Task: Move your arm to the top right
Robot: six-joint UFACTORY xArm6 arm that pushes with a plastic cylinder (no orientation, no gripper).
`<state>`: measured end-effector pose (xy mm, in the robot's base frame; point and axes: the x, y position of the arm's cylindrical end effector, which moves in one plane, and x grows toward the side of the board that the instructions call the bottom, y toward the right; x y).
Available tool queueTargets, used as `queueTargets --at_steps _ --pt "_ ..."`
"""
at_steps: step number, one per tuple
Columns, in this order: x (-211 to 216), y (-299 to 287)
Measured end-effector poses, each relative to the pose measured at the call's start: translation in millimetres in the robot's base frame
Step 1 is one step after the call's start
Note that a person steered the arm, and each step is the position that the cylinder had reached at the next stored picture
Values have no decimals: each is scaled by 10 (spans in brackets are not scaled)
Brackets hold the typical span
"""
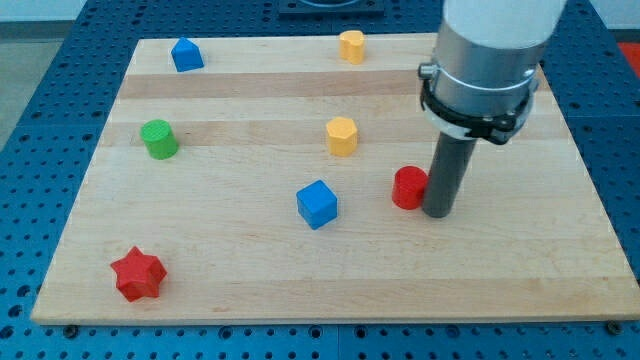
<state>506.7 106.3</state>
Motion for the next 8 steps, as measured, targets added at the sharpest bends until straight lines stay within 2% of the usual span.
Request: queueTargets --at_steps 1,2,5,8 --pt "0 -138" --pt "-147 216" --pt "-1970 1272" --pt "-2667 1763"
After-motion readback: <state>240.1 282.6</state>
